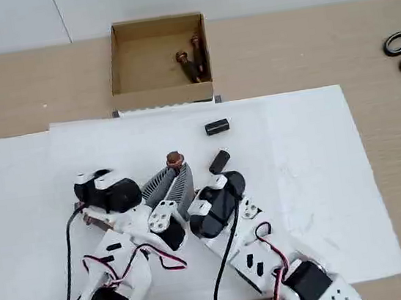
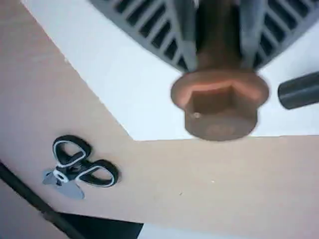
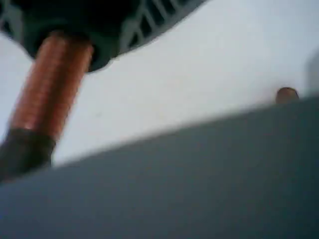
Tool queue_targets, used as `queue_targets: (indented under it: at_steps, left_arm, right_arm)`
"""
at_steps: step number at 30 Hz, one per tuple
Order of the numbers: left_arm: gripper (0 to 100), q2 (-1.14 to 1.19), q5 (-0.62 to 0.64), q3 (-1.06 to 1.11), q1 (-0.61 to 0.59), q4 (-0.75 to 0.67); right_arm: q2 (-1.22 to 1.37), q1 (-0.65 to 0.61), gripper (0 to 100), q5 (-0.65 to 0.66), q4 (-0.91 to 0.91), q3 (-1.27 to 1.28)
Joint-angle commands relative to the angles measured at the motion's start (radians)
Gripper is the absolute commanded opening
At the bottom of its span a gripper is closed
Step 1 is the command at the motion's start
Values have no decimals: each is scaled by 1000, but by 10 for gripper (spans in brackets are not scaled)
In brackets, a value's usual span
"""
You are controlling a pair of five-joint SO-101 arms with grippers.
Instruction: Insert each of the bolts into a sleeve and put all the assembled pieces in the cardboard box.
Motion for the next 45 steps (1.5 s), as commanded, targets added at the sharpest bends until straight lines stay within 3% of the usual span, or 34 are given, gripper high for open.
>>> queue_targets:
  at_steps: [1,8,14,21,34,41,45]
  left_arm:
    - [6,-12,-5,8,3,-26]
    - [6,-11,-5,58,3,-14]
    - [6,-12,-5,54,81,107]
    - [6,-12,100,-28,66,104]
    - [9,-11,98,42,66,141]
    - [205,-11,97,36,66,141]
    - [217,-11,97,19,61,143]
  right_arm:
    - [-10,-7,3,9,-31,-38]
    - [-10,-2,3,9,-31,-49]
    - [-10,-1,3,35,-119,-49]
    - [-10,58,3,57,-196,-46]
    - [-10,93,3,58,-234,-49]
    - [-10,93,3,58,-226,-40]
    - [-10,93,3,58,-226,-23]
